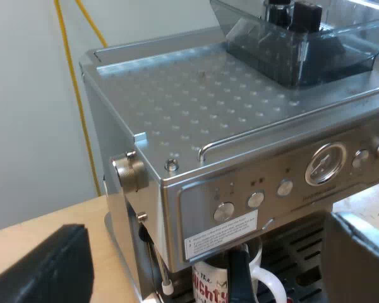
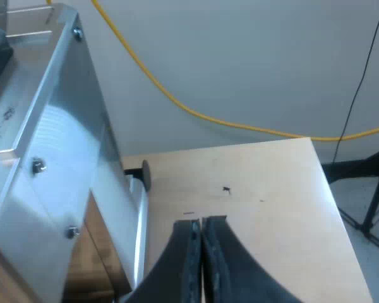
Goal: Place mug into machine
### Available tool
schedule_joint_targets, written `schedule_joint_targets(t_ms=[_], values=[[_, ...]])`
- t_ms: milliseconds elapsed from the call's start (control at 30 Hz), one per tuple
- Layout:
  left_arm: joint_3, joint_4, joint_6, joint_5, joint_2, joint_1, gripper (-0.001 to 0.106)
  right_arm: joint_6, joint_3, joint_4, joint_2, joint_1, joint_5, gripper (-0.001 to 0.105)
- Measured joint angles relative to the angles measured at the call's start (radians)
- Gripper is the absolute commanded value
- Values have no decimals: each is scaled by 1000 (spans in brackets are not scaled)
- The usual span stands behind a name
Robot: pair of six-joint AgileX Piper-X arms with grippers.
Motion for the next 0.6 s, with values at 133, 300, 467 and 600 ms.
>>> schedule_joint_targets(t_ms=[133,300,467,600], values=[[0,55,0,0,-5,3,74,-43,0,40,-25,-115,-31,0],[0,106,7,-8,-30,3,74,-96,0,65,-86,-176,-74,0],[0,106,7,-63,-86,3,74,-131,19,87,-157,-195,-81,0],[10,106,7,-94,-168,3,74,-138,93,82,-254,-195,-102,0]])
